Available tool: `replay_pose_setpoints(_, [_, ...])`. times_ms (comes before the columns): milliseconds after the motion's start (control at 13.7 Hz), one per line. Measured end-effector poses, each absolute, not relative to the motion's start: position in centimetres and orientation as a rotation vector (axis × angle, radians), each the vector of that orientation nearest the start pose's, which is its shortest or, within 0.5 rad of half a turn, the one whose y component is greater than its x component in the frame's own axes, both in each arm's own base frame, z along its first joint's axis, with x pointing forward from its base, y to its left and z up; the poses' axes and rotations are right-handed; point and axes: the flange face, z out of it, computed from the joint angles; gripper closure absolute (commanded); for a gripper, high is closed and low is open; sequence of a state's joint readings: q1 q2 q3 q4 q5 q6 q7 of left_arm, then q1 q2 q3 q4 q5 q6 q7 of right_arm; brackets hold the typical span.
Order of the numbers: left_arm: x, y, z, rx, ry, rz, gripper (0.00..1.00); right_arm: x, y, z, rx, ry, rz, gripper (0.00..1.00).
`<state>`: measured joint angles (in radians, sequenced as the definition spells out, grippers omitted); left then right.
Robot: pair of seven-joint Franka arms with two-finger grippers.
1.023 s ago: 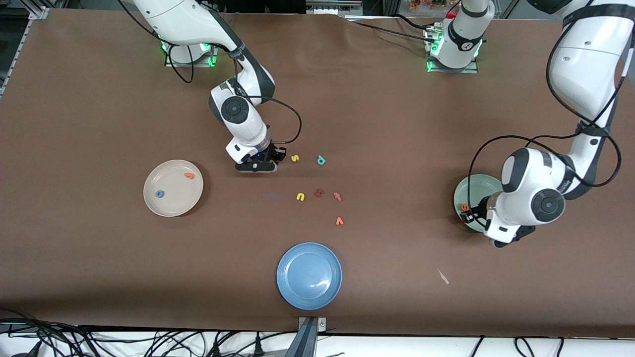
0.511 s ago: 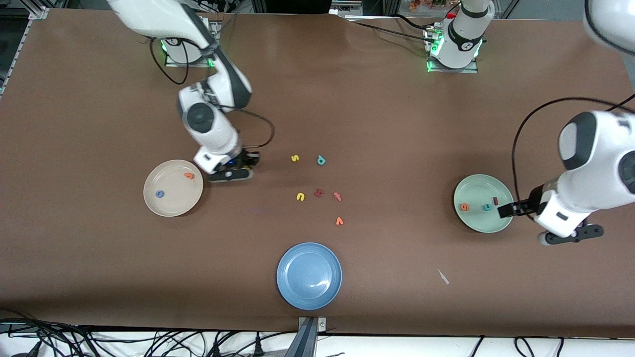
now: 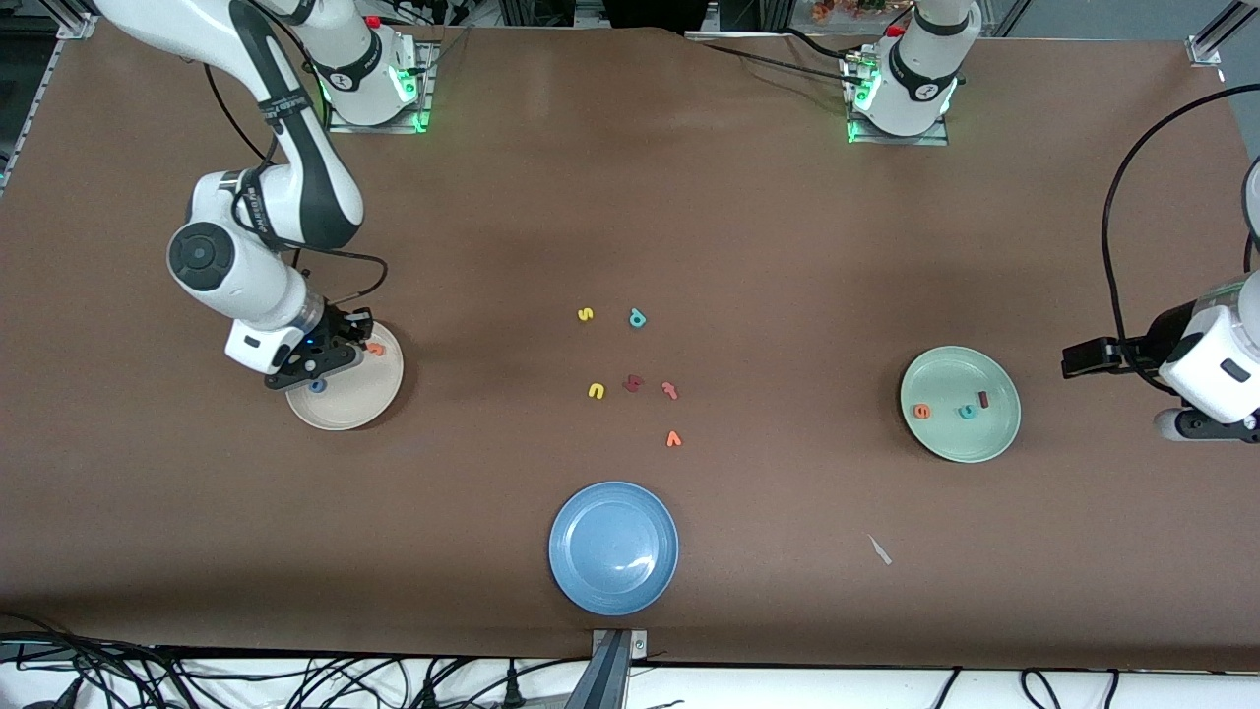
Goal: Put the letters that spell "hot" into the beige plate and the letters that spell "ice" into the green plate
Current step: 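Place the yellow u on the white plate with the right gripper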
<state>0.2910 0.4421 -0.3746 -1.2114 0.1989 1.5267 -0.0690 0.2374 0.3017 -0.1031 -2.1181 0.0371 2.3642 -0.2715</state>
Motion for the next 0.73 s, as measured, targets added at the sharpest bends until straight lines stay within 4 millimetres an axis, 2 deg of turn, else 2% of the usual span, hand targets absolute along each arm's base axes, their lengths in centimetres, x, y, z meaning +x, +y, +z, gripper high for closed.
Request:
replay_pose_setpoints(146, [66.7, 1.6, 55.2, -3.091, 0.017, 0.092, 0.0, 56.1, 7.8, 26.0, -3.083, -0.603, 0.104, 0.99])
replay_pose_setpoints(219, [66.5, 1.4, 56.5, -3.09, 0.02, 0.058, 0.0, 55.9, 7.8, 25.8, -3.082, -0.604, 0.109, 0.72])
replay_pose_setpoints(292, [66.2, 1.1, 57.5, -3.095, 0.023, 0.032, 0.0, 55.8, 7.6, 25.5, -3.084, -0.6, 0.106, 0.5])
replay_pose_setpoints(365, [66.0, 0.7, 58.2, -3.117, 0.026, 0.017, 0.0, 55.7, 7.3, 25.2, -3.086, -0.595, 0.098, 0.36])
replay_pose_setpoints(511, [65.9, 0.3, 58.5, -3.148, 0.028, 0.012, 0.0, 55.8, 6.2, 24.8, -3.087, -0.601, 0.081, 0.18])
replay_pose_setpoints(584, [65.9, 0.3, 58.5, -3.148, 0.027, 0.014, 0.0, 55.9, 5.9, 24.8, -3.085, -0.613, 0.071, 0.14])
replay_pose_setpoints(658, [65.9, 0.4, 58.5, -3.148, 0.024, 0.015, 0.0, 56.0, 5.7, 24.7, -3.083, -0.624, 0.069, 0.02])
replay_pose_setpoints(731, [65.9, 0.5, 58.4, -3.147, 0.022, 0.015, 0.0, 56.0, 5.7, 24.6, -3.082, -0.631, 0.07, 0.01])
